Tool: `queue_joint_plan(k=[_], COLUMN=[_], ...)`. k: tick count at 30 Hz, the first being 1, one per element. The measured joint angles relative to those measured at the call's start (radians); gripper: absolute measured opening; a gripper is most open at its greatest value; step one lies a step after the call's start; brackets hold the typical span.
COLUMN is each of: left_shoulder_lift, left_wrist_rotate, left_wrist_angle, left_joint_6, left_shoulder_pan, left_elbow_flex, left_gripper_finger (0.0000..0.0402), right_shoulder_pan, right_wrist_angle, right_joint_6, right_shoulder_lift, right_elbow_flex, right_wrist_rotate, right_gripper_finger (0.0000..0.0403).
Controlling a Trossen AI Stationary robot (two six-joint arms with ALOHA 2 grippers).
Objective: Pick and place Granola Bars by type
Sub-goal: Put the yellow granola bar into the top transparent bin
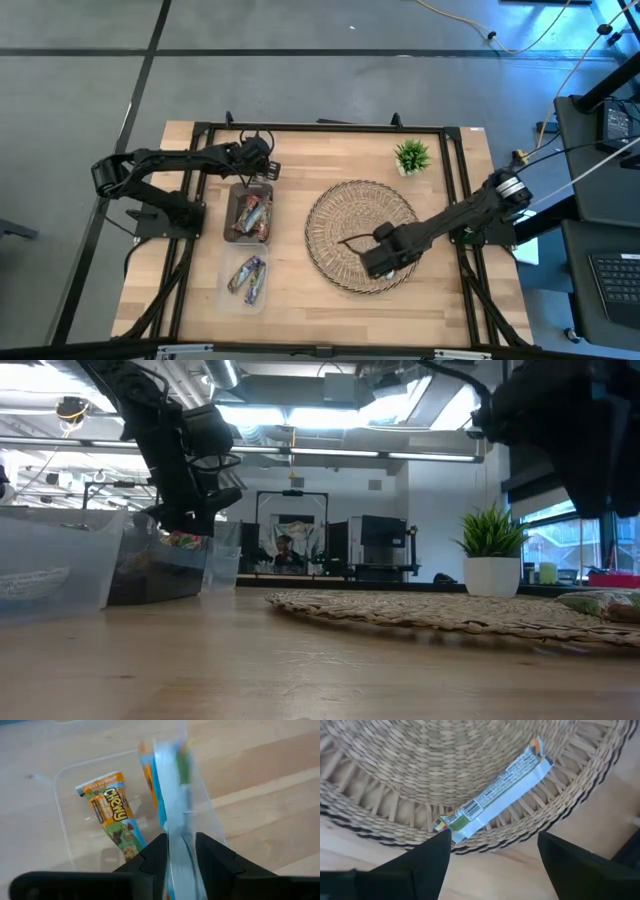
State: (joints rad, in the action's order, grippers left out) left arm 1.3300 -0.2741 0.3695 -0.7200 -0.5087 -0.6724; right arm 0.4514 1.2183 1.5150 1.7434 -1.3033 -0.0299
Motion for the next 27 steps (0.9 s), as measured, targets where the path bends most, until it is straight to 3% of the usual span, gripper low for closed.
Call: queue_joint_plan(k=[11, 19, 27], left_shoulder_lift=[-0.009, -0.013, -0.013], left_wrist_rotate=[-0.010, 0.015, 0.033], left_wrist_angle=[-0.012, -0.013, -0.014], left_joint_6=[-0.002, 0.000, 0.001], left_shoulder_pan=[0.000, 0.003, 0.003], left_elbow_flex=[0.000, 0.000, 0.000], left_gripper_finger=[0.0170, 0.0174, 0.0171], right_shoulder_pan=[0.011, 0.011, 0.011], right_wrist_angle=[-0.031, -0.280, -0.342], right_joint_6=[0.081, 0.176, 0.242], right_shoulder_lift=[0.011, 0.011, 0.010], right_elbow_flex=[0.080, 0.212, 0.281], right_wrist_rotate=[-0.005, 0.022, 0.046], right_gripper_finger=[0.0282, 0.0267, 0.0267])
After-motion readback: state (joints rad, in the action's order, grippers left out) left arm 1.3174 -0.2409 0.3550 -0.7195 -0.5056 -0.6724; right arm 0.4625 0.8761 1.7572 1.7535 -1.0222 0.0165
